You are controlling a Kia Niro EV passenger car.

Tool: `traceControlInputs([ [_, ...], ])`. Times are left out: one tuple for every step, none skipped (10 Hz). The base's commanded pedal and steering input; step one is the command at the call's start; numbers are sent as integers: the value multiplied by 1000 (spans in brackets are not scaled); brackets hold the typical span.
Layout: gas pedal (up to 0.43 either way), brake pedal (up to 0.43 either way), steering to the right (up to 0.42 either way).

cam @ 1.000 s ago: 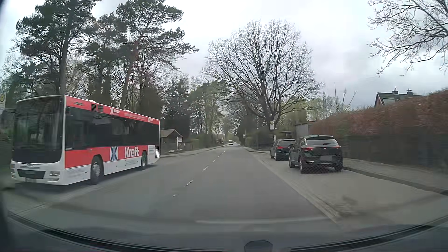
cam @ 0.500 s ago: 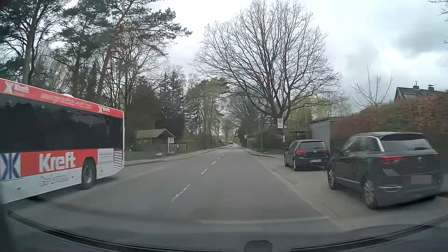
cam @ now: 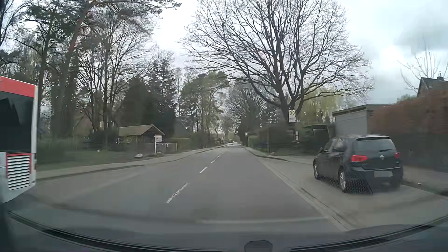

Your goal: Follow the waypoints while adhering to traffic rules and regulations

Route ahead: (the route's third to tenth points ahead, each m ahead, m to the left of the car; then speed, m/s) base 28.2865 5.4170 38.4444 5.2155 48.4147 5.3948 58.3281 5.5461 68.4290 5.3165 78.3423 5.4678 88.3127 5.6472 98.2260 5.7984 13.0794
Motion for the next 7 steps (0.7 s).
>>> traceControlInputs([
  [157,0,-2],
  [157,0,-3],
  [157,0,-3],
  [157,0,-3],
  [157,0,-2],
  [157,0,0],
  [157,0,1],
])
